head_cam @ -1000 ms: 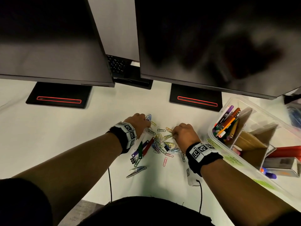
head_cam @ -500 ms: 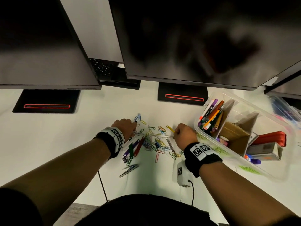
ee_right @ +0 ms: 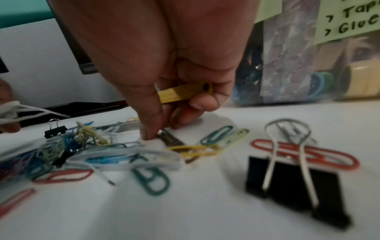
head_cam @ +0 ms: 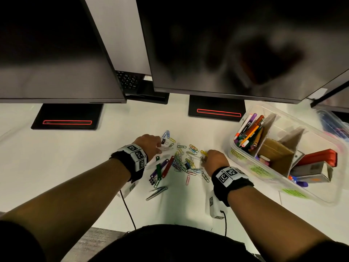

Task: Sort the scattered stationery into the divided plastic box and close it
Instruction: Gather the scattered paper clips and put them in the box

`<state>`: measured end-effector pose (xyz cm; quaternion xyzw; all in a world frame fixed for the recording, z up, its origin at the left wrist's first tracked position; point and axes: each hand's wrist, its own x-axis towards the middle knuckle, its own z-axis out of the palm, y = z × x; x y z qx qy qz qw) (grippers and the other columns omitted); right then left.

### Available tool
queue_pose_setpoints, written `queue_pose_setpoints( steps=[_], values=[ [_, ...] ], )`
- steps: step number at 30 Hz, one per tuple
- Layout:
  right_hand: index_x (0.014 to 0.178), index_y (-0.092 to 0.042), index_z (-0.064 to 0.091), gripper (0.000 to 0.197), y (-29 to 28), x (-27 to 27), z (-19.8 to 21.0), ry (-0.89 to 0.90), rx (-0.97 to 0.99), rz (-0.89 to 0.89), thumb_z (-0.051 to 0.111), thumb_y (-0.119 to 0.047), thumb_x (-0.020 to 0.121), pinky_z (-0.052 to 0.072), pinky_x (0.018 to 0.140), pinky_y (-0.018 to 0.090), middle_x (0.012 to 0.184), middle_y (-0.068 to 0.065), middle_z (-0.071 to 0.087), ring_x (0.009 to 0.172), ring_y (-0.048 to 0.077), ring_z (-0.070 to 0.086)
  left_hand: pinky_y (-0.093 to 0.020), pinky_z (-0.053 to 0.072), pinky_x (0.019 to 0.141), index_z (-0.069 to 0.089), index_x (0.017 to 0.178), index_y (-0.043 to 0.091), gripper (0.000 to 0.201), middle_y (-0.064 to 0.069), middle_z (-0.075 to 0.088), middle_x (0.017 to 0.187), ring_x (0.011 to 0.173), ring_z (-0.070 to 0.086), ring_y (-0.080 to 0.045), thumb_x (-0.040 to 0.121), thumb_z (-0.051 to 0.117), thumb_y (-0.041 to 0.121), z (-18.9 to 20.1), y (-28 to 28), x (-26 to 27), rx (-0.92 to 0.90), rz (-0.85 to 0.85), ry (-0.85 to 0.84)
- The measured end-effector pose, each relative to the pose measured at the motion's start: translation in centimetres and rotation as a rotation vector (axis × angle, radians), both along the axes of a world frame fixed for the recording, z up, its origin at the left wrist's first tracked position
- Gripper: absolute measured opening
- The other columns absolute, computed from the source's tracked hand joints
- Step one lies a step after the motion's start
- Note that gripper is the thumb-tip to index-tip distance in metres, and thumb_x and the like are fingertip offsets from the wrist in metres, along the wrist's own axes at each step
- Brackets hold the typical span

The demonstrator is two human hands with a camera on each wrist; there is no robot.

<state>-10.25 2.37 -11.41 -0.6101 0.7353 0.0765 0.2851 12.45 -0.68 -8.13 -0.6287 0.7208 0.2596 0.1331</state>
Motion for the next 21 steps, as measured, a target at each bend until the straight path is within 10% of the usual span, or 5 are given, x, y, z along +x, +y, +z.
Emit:
queue_pose_setpoints(
  steps=[12, 21],
  values=[
    [0.114, -0.005, 0.054, 0.024, 0.3, -0.7, 0.5, -0.091, -0.124, -0.135, 0.049, -0.016, 0.093, 0.045, 0.088, 0.032, 0.117, 0.016, 0.062, 0.109, 0.032, 0.057, -0.029, 0.05, 0.077, 0.053, 0.101, 0.016, 0.009, -0.004, 0.068, 0.094, 0.093, 0.065, -0.023, 0.092, 0.054, 0.018, -0.2, 0.9, 0.6, 0.069, 0.268, 0.345],
    [0.111, 0.001, 0.052, 0.028, -0.5, 1.8, 0.9, -0.089, -0.078, -0.043, 0.044, -0.021, 0.096, 0.043, 0.08, 0.03, 0.118, 0.018, 0.06, 0.108, 0.032, 0.057, -0.028, 0.047, 0.073, 0.052, 0.126, 0.008, 0.035, -0.008, 0.062, 0.104, 0.086, 0.06, -0.022, 0.095, 0.037, 0.003, -0.5, 1.0, 0.3, 0.093, 0.329, 0.37]
  ],
)
